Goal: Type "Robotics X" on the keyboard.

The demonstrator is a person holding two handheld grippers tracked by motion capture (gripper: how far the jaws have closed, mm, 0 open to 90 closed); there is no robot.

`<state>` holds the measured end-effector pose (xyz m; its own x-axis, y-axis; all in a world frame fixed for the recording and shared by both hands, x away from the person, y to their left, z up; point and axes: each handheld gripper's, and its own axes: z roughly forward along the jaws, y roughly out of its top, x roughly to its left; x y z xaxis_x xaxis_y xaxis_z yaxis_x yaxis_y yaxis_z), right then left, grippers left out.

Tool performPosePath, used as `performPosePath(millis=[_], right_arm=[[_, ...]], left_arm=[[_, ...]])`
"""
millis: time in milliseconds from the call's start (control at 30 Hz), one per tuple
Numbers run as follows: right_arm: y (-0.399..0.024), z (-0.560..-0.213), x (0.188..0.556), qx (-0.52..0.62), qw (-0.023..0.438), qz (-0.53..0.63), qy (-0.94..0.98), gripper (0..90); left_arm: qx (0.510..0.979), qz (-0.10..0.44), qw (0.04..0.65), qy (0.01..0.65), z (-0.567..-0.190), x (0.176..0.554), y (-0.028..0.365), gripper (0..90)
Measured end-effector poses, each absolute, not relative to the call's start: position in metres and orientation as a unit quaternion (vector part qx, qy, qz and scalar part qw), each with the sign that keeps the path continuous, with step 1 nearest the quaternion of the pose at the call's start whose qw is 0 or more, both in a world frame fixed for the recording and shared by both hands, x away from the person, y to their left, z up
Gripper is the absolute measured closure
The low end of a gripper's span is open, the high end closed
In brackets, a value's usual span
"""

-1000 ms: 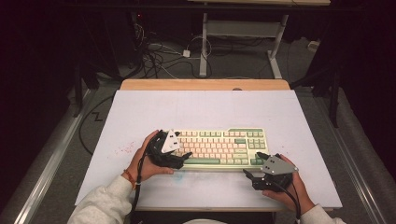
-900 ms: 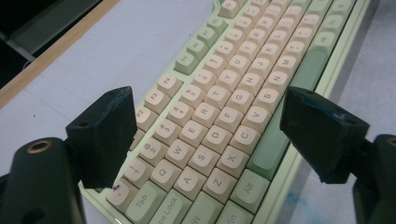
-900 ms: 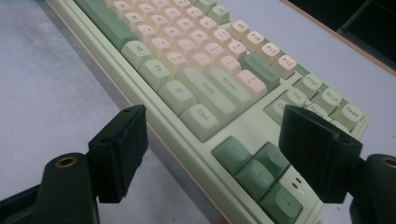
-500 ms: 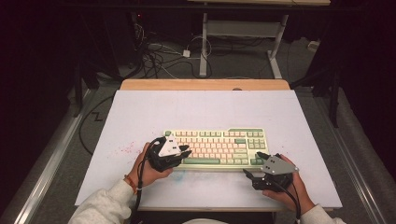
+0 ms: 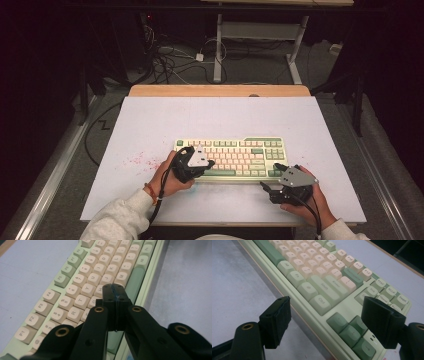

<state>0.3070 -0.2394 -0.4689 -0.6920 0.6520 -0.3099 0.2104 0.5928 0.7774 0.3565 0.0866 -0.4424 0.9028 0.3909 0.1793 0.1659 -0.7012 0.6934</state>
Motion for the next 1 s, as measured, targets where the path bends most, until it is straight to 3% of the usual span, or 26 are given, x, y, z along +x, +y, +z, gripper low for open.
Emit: performPosePath(millis=[733, 1000], right_arm=[[-0.24, -0.469, 0.307, 0.255, 0.295, 0.371, 0.843, 24.1], [-0.24, -0.469, 0.308, 0.255, 0.294, 0.371, 0.843, 24.0]], left_arm=[[0.928, 0.144, 0.312, 0.143, -0.458, 0.36, 0.075, 87.4], [0.924, 0.162, 0.315, 0.142, -0.452, 0.358, 0.079, 86.0]])
